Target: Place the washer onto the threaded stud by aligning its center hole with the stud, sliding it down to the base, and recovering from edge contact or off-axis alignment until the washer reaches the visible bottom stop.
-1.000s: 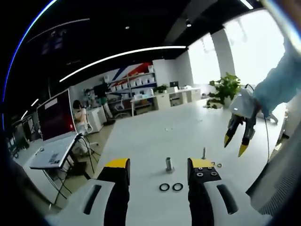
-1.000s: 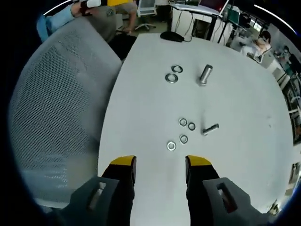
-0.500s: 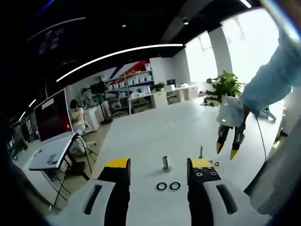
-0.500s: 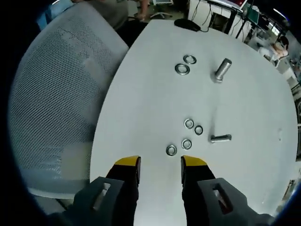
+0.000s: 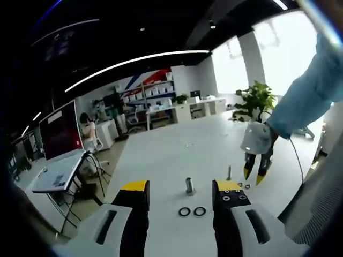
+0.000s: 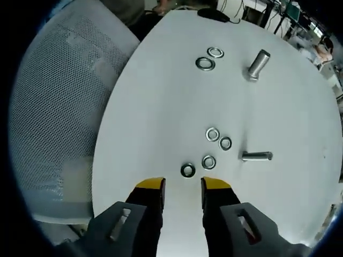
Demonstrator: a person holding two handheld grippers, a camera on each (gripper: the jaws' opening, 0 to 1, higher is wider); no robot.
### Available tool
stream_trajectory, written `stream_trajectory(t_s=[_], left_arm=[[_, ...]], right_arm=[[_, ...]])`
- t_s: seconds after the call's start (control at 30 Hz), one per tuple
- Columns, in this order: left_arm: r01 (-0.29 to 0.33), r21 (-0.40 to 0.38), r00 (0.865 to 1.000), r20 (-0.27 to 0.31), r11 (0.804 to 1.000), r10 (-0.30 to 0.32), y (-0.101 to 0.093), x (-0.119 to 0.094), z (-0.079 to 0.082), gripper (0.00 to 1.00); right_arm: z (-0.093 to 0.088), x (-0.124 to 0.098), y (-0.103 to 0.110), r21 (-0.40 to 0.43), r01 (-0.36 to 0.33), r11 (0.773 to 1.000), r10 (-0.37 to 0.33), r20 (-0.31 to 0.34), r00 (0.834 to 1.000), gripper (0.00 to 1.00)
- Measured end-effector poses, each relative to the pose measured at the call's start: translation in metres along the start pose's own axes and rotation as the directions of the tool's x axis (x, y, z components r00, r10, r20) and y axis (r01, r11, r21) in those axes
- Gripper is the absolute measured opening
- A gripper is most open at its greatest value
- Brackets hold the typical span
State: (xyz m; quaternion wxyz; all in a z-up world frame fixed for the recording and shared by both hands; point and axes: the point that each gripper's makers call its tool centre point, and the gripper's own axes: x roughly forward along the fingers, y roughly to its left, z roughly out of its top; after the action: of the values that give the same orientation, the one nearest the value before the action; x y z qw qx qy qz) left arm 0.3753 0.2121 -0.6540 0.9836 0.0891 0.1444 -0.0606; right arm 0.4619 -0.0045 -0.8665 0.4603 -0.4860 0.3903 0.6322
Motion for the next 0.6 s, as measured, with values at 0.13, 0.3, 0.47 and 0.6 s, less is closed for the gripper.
stream_trajectory(t_s=[0.13,0.3,0.47,0.6], left_arm=[[-0.001,0.005,1.0,0.0,1.0,0.001,0.0,0.0,0.0,0.45],[-0.002,0.002,1.0,0.001,1.0,0.002,0.001,0.0,0.0,0.45],[-0.007,0.004,1.0,-0.001,1.0,0.007,0.002,0.0,0.0,0.44],[-0.007,0.005,1.0,-0.001,1.0,0.007,0.001,0.0,0.0,0.44]], right_arm=[[-0.003,0.004,0.003,0.003,-0.009,1.0,0.009,-0.003,1.0,0.28],[-0.005,0.01,0.003,0.018,-0.005,1.0,0.005,0.0,1.0,0.28],[-0.002,0.01,0.001,0.038,0.006,0.999,-0.007,0.021,1.0,0.28],[0.0,0.011,-0.003,0.035,0.02,0.999,-0.021,0.033,0.999,0.26]])
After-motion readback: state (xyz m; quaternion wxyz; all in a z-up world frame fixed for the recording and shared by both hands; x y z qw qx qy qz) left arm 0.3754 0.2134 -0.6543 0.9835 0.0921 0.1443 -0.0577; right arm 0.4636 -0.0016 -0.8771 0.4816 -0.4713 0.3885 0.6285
